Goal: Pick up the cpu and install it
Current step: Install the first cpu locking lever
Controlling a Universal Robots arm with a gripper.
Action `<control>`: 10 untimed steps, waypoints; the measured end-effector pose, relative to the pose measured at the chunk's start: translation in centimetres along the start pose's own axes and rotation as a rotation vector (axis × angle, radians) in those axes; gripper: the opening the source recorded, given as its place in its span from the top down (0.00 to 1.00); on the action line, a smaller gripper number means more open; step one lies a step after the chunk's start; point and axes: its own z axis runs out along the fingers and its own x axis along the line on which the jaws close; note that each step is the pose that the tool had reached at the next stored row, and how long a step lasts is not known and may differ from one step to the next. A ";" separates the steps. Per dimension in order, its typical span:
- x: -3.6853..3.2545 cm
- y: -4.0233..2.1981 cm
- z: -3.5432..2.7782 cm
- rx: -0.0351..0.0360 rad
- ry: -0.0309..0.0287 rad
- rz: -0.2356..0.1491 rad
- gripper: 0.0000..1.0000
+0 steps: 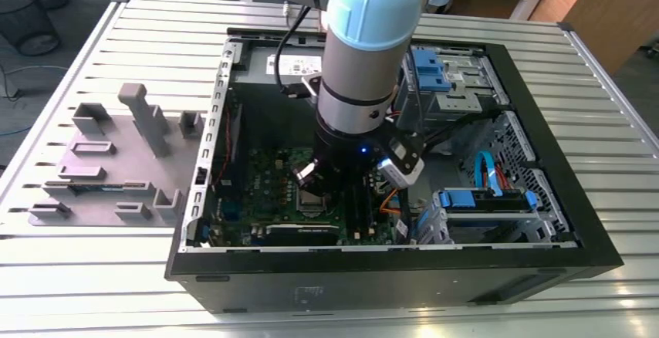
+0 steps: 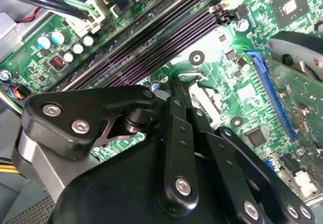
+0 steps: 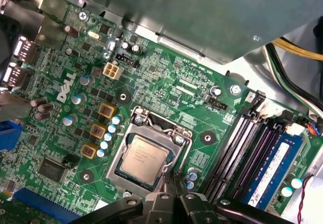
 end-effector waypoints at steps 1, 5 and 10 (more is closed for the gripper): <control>0.03 -0.05 0.00 -0.0015 -0.0006 0.000 0.89; 0.08 -0.13 -0.01 -0.0101 -0.0042 0.000 0.89; -0.13 -0.21 0.02 -0.0151 -0.0069 0.000 0.89</control>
